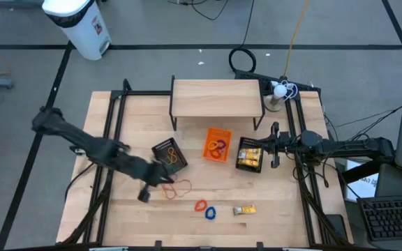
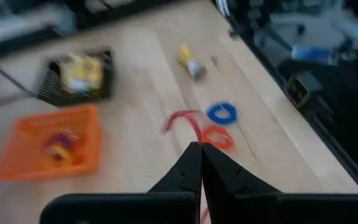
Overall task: Pick & Place Office Desk Supplies
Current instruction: Put the red rubber band into the left black bin
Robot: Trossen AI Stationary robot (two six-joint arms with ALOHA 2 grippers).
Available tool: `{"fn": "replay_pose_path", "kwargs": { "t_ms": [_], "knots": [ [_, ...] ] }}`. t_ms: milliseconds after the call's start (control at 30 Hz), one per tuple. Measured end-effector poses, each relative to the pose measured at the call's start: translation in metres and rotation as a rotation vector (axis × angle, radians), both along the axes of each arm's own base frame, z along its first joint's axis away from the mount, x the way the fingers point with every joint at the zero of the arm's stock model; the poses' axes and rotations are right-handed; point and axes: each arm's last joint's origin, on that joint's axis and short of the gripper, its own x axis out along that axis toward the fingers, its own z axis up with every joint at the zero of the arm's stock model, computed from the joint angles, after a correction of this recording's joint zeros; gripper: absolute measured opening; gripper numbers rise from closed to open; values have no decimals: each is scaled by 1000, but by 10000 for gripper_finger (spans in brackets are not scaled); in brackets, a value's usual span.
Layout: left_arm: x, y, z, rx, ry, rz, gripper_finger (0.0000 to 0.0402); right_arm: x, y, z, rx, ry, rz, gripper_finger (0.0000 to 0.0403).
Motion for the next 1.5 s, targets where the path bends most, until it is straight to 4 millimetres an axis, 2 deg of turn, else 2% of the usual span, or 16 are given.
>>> {"fn": "replay_pose_path", "kwargs": {
  "t_ms": [100, 200, 400, 667, 800, 867, 1000, 1333, 1500],
  "knots": [
    [-31, 10, 21, 17, -91, 47, 2, 0, 0, -1, 0, 9, 0, 4],
    [-59, 21, 25, 17, -183, 97, 2, 0, 0, -1, 1, 14, 0, 4],
    [-104, 49, -1, -42, -355, 264, 1, 0, 0, -1, -3, 11, 0, 4],
    [-138, 82, -39, -105, -520, 502, 1, 0, 0, 0, -1, 0, -2, 4],
    [-146, 87, -58, -165, -576, 432, 1, 0, 0, 1, -7, -6, -3, 4],
    [-144, 87, -68, -195, -611, 377, 1, 0, 0, 2, -11, -20, -3, 4],
    [-141, 89, -85, -181, -591, 385, 0, 0, 0, 3, -12, -32, -3, 4],
    [-140, 92, -112, -134, -584, 413, 0, 2, 0, 0, -5, -2, -1, 4],
    [-140, 92, -115, -142, -593, 415, 0, 4, 0, -2, -3, 22, -2, 4]
  ]
}}
